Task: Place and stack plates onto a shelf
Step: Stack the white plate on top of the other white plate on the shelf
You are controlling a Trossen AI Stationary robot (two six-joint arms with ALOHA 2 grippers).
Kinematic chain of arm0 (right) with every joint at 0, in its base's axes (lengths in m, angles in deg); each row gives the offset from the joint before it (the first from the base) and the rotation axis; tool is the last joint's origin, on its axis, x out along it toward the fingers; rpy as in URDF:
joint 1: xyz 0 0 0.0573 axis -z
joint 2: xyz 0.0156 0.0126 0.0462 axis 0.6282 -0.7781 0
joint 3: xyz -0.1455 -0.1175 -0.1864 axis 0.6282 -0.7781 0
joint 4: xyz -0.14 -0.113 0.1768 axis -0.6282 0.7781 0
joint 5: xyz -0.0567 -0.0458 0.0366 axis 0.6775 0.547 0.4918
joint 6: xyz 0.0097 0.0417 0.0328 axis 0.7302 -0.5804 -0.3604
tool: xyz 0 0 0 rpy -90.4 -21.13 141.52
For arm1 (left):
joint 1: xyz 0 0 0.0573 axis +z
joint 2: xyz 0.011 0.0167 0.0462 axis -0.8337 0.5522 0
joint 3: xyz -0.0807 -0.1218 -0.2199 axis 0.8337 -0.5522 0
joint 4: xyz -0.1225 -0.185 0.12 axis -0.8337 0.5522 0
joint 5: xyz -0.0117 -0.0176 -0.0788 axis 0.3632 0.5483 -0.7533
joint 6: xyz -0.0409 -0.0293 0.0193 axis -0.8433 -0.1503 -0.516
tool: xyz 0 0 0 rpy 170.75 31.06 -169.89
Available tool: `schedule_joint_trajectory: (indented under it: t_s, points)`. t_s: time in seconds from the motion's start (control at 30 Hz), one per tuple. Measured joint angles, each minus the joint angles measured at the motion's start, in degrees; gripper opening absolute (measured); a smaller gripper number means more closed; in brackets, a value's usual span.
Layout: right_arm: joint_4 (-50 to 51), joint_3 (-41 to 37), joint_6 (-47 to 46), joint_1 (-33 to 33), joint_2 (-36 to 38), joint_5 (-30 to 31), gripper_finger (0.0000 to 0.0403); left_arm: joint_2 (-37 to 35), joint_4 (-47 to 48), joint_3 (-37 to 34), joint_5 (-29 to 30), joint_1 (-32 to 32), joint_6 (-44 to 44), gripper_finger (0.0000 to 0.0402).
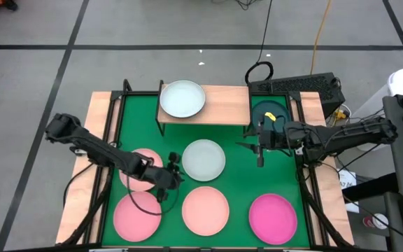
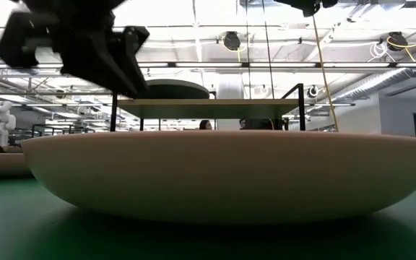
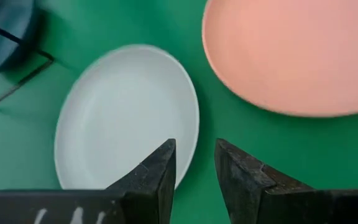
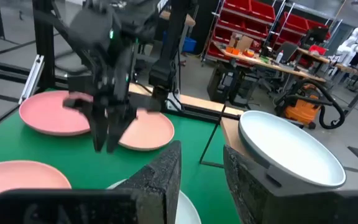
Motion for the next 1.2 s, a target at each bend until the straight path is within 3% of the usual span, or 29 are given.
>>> schedule_joint_trajectory:
  t_s: [0.43, 1.0, 1.2]
  points:
    - [-0.39, 0.0, -1.11, 0.0, 0.0, -0.2, 0.0105, 11.83, -6.51, 0.0, -0.19, 3.6, 5.82, 0.0118]
    - [-0.59, 0.02, -1.78, 0.0, 0.0, -0.22, 0.0105, 16.7, -8.27, 0.07, 0.17, 5.6, 5.97, 0.0116]
    - [-0.52, 0.04, -1.78, 0.0, 0.0, -0.23, 0.0105, 16.93, -9.99, 0.02, -0.13, 5.62, 5.95, 0.0063]
